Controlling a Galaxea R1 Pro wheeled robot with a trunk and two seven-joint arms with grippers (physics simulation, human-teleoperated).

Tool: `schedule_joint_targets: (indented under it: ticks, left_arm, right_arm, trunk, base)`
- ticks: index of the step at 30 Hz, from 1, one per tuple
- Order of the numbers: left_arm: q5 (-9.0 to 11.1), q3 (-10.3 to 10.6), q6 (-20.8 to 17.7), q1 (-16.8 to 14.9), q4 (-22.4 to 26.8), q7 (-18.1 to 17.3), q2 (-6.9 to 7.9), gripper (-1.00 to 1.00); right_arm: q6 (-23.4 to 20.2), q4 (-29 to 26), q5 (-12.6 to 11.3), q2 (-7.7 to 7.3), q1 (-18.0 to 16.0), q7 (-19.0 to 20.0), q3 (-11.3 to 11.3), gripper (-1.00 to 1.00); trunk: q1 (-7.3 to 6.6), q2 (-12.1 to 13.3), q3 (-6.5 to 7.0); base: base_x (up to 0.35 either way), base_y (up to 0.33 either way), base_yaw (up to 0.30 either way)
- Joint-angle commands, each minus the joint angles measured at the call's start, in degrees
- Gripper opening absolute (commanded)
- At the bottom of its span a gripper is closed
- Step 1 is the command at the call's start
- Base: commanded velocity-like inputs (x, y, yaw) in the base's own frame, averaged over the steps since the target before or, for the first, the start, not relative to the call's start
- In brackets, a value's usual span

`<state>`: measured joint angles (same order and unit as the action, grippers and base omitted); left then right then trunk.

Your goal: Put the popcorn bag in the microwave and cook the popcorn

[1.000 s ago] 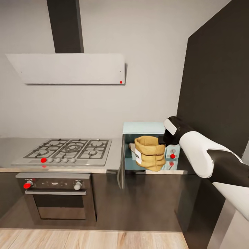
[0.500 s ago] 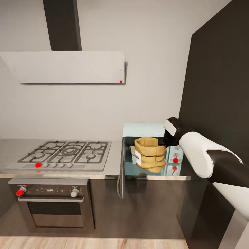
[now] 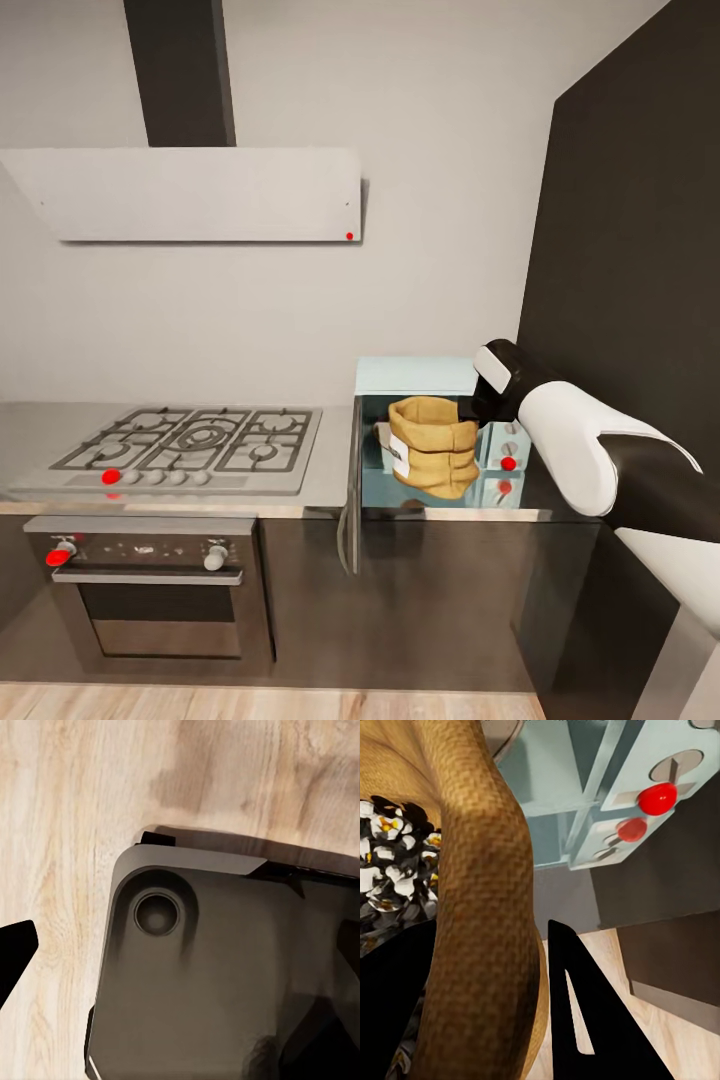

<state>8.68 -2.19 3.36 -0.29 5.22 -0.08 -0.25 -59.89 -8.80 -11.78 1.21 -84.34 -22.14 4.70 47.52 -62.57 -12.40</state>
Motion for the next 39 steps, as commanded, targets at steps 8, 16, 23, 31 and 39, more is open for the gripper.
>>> schedule_joint_targets:
  ticks: [8, 16, 23, 31, 39]
  left_arm:
    - [0.28, -0.18, 0.16, -0.04, -0.03, -0.01, -0.02, 1.0]
    - [0.28, -0.18, 0.16, -0.02, -0.03, -0.01, -0.02, 1.0]
    - [0.28, -0.18, 0.16, -0.01, -0.03, -0.01, -0.02, 1.0]
    - [0.28, -0.18, 0.16, -0.05, -0.03, -0.01, -0.02, 1.0]
    - [0.28, -0.18, 0.16, -0.03, -0.03, -0.01, -0.02, 1.0]
  right_arm:
    - [-0.11, -0.86, 0.84, -0.07, 4.33, -0.59, 0.82, -1.0]
    - [-0.11, -2.01, 0.72, -0.14, 4.42, -0.54, 1.04, -1.0]
    - [-0.11, -2.17, 0.7, -0.16, 4.42, -0.53, 1.26, -1.0]
    - [-0.11, -7.64, 0.7, -0.16, 4.45, -0.62, 1.27, -1.0]
    - [-0.11, -7.98, 0.7, -0.13, 4.45, -0.69, 0.94, -1.0]
  trunk:
    - [0.0, -0.05, -0.07]
    - [0.0, -0.05, -0.07]
    - [0.0, -0.05, -0.07]
    - [0.0, -0.05, -0.07]
    - [0.0, -0.05, -0.07]
  base:
    - [0.0, 0.0, 0.0]
    - [0.0, 0.0, 0.0]
    - [0.0, 0.0, 0.0]
    - [0.0, 0.0, 0.0]
    - [0.0, 0.0, 0.0]
